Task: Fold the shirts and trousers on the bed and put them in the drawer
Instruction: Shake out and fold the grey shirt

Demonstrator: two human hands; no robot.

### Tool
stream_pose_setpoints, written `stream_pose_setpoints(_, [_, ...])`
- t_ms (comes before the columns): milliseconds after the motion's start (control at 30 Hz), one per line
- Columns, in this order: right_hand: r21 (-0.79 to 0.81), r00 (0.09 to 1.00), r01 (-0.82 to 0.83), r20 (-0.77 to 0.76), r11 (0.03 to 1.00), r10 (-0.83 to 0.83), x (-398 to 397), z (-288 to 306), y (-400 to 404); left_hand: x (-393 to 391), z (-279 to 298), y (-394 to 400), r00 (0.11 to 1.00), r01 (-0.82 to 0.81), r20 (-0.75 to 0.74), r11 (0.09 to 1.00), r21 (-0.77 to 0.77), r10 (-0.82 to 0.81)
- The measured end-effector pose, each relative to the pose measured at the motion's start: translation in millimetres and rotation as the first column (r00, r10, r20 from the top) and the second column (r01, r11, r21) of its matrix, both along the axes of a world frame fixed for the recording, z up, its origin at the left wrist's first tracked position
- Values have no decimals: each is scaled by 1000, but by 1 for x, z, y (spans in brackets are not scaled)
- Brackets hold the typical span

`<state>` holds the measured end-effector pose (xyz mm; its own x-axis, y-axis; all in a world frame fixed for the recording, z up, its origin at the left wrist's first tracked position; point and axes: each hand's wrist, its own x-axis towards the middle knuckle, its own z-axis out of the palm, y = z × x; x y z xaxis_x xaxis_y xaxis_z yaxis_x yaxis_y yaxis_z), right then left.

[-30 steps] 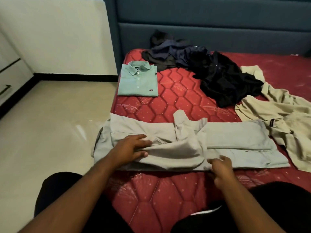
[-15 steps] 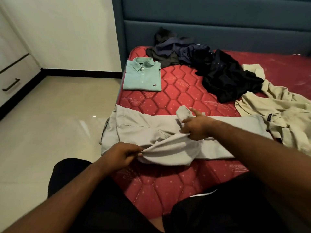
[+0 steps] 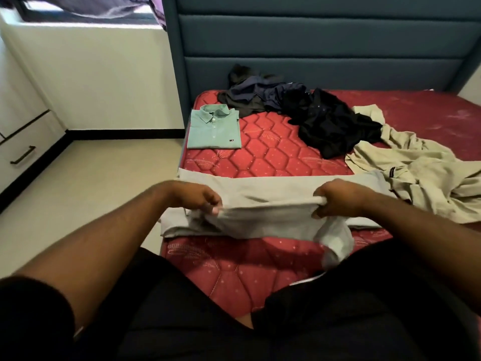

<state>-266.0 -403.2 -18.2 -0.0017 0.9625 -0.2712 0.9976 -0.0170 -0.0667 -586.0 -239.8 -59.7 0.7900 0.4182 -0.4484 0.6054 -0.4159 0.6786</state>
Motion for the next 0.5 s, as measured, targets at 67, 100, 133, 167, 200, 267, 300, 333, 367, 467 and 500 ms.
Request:
stream_pose_setpoints(67, [45, 956, -70, 288, 996, 55, -9, 3, -12, 6, -8, -4, 952, 185, -244, 982, -29, -187])
stream_pose_setpoints(100, [33, 918, -97, 388, 995, 77, -16, 3, -21, 10, -12, -7, 935, 220, -289, 975, 9, -208])
stream_pose_setpoints(133, [42, 882, -119, 464, 992, 86, -21, 0, -30, 13, -14, -11, 918, 243, -331, 969, 30, -220])
stream_pose_setpoints(167, [82, 849, -157, 520, 984, 92, -24, -3, -39, 16, -15, -15, 902, 256, -368, 966, 33, -227])
stream_pose_setpoints(200, [130, 828, -175, 556, 976, 74, -22, -7, -46, 18, -16, -17, 900, 248, -380, 968, 46, -213])
stream_pose_setpoints(267, [126, 847, -80, 531, 989, 1, -14, -11, -54, 18, -26, -17, 974, 120, -212, 970, 212, -74])
stream_pose_setpoints(300, [83, 868, -9, 496, 997, -33, -9, -13, -59, 16, -31, -18, 1000, -17, -14, 942, 334, 23])
stream_pose_setpoints(333, [92, 879, 40, 470, 995, -79, -6, -16, -63, 16, -36, -20, 973, -181, 211, 878, 442, 94])
stream_pose_setpoints(367, [211, 886, 41, 445, 977, -133, -4, -18, -66, 17, -42, -21, 906, -334, 404, 797, 504, 124])
stream_pose_setpoints(467, [497, 905, 105, 310, 861, -290, 3, -30, -63, 20, -56, -35, 664, -686, 698, 590, 427, 267])
stream_pose_setpoints(500, [443, 910, 155, 283, 883, -302, 3, -34, -62, 22, -61, -37, 670, -694, 680, 576, 432, 298])
